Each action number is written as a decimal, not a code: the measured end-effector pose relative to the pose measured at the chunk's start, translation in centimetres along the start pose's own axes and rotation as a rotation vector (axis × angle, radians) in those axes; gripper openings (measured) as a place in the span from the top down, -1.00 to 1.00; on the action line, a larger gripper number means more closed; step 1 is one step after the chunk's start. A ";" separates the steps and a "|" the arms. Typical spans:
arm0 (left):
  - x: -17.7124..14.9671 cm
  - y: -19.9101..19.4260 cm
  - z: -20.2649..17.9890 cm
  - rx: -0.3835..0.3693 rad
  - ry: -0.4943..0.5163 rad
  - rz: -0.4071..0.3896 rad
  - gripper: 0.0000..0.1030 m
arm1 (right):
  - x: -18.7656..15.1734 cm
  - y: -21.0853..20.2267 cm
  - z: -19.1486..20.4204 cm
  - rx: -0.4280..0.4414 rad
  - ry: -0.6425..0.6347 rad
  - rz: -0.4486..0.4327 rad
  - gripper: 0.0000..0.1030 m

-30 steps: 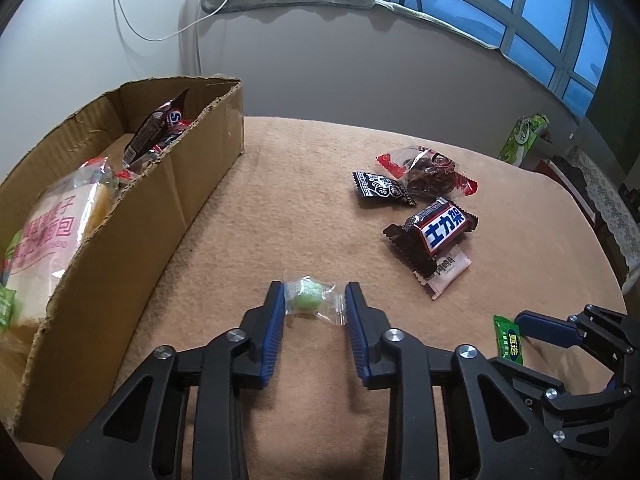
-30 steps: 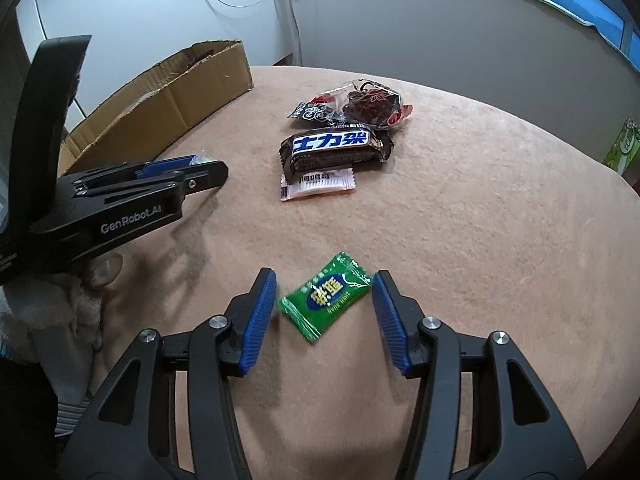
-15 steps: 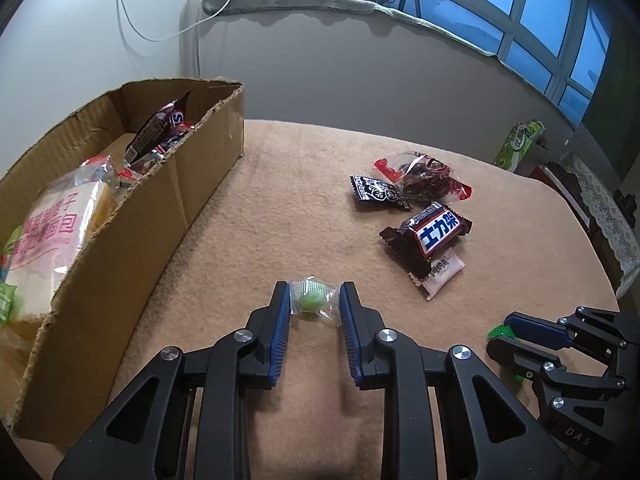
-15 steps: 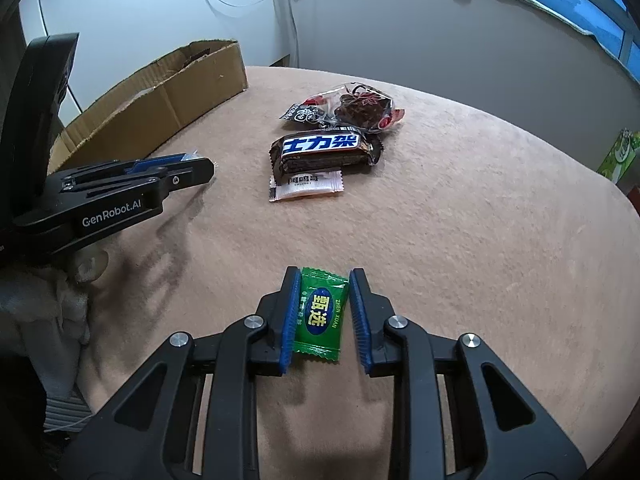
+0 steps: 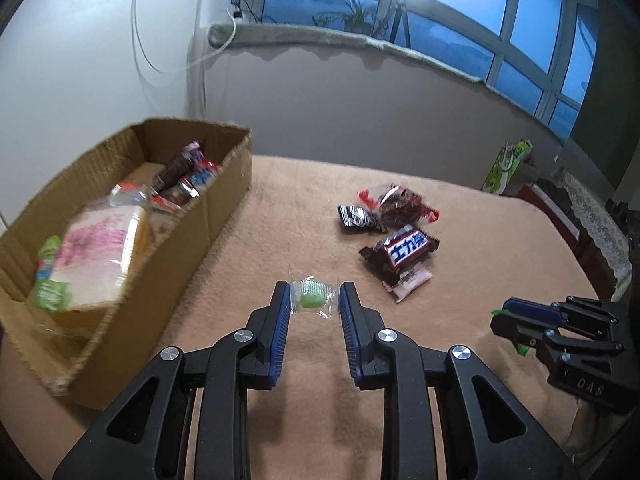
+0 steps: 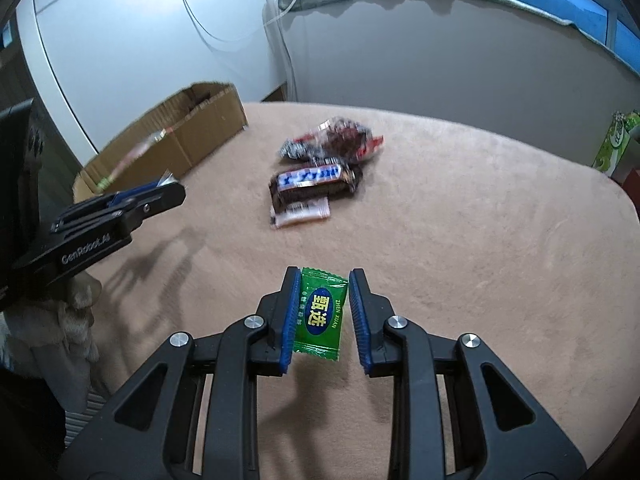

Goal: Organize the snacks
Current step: 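Carry both green candies into the box and open both grippers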

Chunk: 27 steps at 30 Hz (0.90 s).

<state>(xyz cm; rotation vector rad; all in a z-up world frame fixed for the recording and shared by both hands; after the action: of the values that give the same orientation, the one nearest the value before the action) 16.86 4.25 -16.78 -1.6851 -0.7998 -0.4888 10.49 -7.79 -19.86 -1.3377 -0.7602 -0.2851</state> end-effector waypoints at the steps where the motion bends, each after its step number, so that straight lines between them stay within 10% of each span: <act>1: 0.2 -0.4 0.1 0.000 -0.003 -0.008 0.55 | 0.2 -0.3 0.0 0.002 -0.002 -0.007 0.51; 27: 3.4 -7.2 9.2 0.094 -0.091 -0.137 0.55 | 12.4 0.7 9.3 0.147 -0.161 -0.115 0.51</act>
<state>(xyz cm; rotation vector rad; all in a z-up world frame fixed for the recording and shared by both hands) 13.15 14.78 -12.02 -1.5809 -0.9948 -0.4637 16.89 4.02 -12.04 -1.1897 -0.9766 -0.2101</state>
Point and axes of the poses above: each gripper's, at about its wrist camera, not at the fingertips, and y roughly the way its jaws point, z to its left, x to its top, the point moved 10 cm from there along y, roughly the way its jaws point, and after that the axes turned 8 degrees about -y, right-handed, at the moved point
